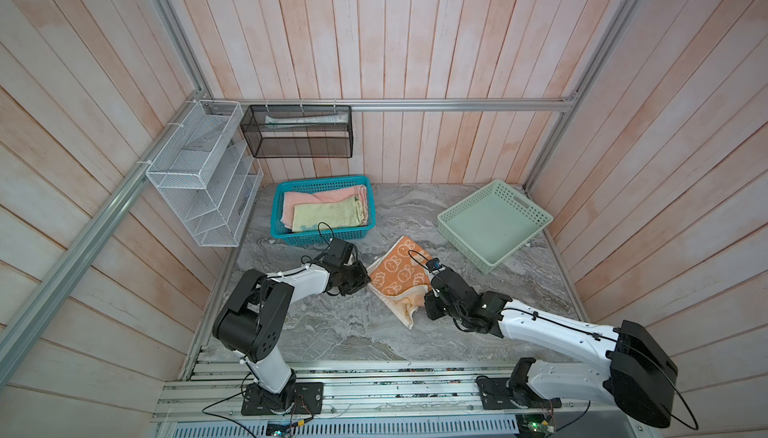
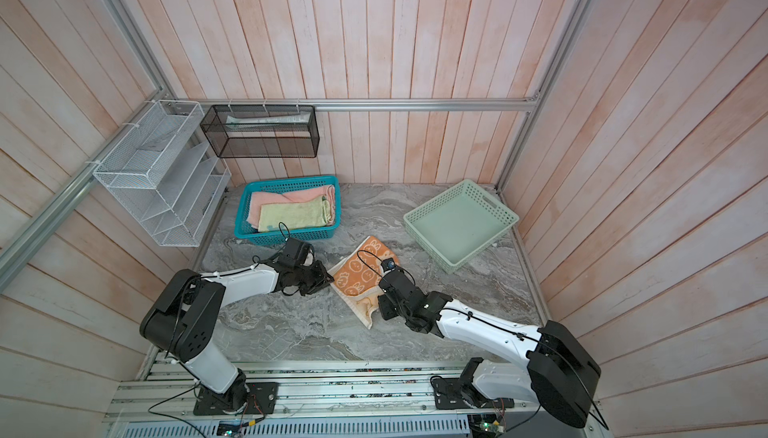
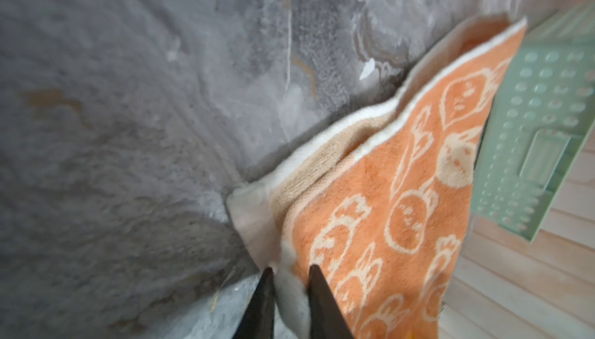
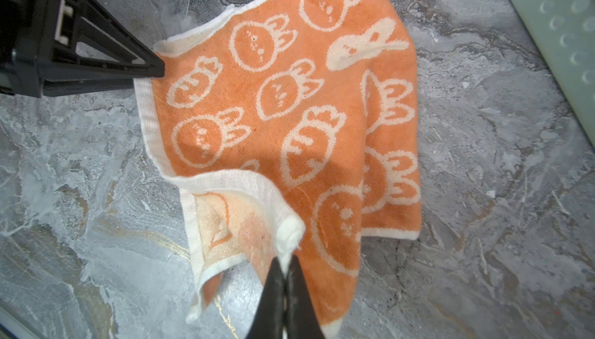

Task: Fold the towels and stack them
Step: 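Lift the orange towel with both grippers and spread it out hanging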

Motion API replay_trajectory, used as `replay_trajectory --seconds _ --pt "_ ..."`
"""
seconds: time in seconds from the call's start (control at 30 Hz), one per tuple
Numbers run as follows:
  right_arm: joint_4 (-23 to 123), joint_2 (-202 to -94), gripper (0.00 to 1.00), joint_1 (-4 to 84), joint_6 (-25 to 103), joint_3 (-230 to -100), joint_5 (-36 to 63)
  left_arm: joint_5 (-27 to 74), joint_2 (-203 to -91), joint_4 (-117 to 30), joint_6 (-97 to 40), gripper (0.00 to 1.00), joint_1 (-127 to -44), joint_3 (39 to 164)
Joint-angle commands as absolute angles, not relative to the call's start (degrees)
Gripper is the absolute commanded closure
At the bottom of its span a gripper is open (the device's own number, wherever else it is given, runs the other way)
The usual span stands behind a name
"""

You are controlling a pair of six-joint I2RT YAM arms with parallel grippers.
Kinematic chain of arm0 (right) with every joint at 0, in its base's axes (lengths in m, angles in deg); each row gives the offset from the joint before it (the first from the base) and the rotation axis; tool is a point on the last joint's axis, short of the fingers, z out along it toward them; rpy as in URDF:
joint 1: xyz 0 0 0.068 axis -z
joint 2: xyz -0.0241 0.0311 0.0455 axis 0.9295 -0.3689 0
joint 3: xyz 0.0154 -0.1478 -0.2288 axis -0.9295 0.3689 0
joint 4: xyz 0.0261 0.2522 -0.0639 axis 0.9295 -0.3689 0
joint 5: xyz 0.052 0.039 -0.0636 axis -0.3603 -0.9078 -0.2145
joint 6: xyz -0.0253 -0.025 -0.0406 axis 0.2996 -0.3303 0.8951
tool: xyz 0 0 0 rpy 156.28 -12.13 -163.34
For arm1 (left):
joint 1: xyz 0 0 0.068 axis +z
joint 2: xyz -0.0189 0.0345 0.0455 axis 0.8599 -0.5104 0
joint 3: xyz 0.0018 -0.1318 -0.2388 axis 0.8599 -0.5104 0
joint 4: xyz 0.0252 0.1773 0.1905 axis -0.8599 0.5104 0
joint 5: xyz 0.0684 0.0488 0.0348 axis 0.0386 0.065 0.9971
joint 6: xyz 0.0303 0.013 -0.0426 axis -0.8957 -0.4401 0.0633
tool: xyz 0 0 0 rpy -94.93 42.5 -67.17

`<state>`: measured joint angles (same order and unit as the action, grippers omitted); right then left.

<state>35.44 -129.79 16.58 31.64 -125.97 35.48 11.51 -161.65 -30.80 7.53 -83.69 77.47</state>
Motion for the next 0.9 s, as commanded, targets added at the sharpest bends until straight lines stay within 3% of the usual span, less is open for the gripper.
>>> replay_trajectory --seconds 0.0,0.07,0.3,0.5,0.73,0.87 --pt "33.12 -127.23 1.00 17.35 33.28 -127.94 37.09 14.26 -158.75 -28.20 7.12 0.95 -83.75 80.48" --pt "31.05 -124.66 1.00 17.77 33.98 -129.53 38.93 15.44 -156.51 -25.42 5.23 1.00 -83.78 82.85" --pt "24.31 -113.85 1.00 18.49 36.14 -137.32 43.85 20.44 -144.76 -14.62 -1.20 1.00 -84.75 92.42" --pt "18.08 -106.42 1.00 18.52 40.11 -149.29 44.60 26.56 -132.25 -7.01 -3.94 1.00 -90.35 102.19" --pt "6.08 -111.53 1.00 18.50 46.91 -174.52 42.56 36.15 -128.45 2.79 -6.32 1.00 -101.55 120.31" --pt "-1.84 -117.07 1.00 18.50 47.63 -188.64 43.65 36.72 -130.48 8.38 -7.20 1.00 -102.43 129.68"
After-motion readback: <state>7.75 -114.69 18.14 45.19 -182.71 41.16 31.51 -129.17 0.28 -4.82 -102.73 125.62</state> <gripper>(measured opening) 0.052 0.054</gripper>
